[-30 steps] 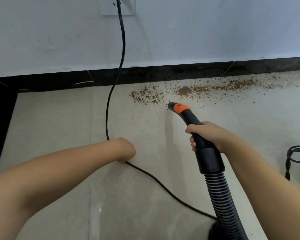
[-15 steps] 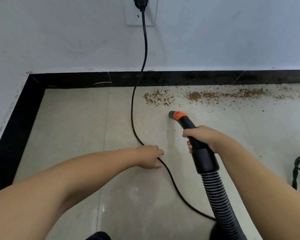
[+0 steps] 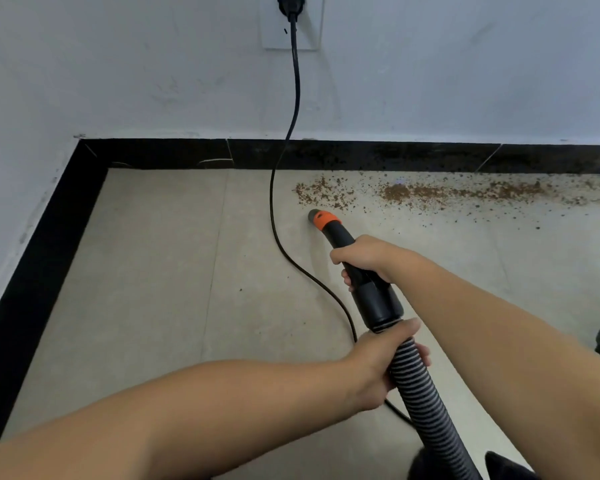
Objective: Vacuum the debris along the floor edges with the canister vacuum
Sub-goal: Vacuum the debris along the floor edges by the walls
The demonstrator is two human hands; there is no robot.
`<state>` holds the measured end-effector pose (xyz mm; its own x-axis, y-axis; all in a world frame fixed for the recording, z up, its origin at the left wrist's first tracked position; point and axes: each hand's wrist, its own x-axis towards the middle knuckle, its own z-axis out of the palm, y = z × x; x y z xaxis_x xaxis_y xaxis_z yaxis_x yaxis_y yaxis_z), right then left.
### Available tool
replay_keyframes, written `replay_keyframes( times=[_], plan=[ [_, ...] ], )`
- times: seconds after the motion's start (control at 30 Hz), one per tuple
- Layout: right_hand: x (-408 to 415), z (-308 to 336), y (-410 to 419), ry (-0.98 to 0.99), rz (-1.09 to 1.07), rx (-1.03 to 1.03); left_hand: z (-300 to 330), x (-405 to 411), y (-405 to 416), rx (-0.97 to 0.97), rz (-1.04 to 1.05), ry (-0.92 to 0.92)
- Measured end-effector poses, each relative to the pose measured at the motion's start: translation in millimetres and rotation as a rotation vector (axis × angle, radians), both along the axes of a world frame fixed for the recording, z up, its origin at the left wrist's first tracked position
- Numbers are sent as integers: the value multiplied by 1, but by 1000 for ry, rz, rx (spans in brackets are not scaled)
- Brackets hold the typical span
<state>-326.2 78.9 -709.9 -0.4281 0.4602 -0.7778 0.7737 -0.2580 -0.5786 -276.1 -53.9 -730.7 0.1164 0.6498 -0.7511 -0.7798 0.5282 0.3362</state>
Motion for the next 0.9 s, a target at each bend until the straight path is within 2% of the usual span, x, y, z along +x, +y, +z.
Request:
replay_keyframes(
  times=[0.13, 0.3, 0.4, 0.57, 0.9],
  plan=[
    [14, 8, 17, -61, 18, 27, 14, 17, 16, -14, 40, -15],
    [54, 15, 52, -149, -72, 17, 26, 34, 36, 33, -68, -19],
    [65, 13, 60, -118, -147, 2, 26, 34, 42, 21, -115, 16],
    [43, 3, 43, -22, -181, -17, 20, 14, 31, -68, -95, 74],
    [-13, 8, 6, 57, -81, -116, 34, -37, 1, -158, -77, 105]
  ],
)
